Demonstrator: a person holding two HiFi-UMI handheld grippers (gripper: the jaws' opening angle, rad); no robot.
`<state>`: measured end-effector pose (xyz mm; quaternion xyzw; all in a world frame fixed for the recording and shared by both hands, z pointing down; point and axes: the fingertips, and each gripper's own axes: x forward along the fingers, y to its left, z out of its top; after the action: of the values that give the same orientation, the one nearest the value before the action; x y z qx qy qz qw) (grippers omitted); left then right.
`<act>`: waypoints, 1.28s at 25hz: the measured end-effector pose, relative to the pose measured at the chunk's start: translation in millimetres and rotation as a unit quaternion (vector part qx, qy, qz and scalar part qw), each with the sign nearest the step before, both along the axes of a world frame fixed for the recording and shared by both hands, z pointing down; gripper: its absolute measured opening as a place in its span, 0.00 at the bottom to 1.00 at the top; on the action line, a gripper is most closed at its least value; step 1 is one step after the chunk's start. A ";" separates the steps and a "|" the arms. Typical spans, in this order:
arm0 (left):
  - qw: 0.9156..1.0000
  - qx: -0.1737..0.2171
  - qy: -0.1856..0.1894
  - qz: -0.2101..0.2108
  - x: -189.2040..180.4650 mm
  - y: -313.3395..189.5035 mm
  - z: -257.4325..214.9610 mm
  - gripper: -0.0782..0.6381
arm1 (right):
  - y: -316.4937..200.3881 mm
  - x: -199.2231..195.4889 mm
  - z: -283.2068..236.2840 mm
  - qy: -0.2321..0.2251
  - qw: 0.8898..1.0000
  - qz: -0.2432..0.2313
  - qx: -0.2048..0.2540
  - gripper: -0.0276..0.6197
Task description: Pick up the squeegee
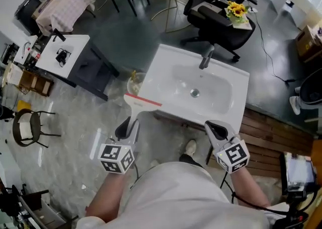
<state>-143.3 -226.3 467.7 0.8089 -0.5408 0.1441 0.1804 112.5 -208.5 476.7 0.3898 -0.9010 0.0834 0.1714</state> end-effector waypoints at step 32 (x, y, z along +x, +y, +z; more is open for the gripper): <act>0.995 0.024 0.038 0.088 -86.4 155.2 -23.8 0.25 | 173.3 -144.0 -30.2 0.050 0.997 0.018 0.047 0.05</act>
<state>-229.6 -71.0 443.8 0.8622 -0.4639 0.1153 0.1678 -31.5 -35.2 446.5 0.4173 -0.8870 0.0240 0.1963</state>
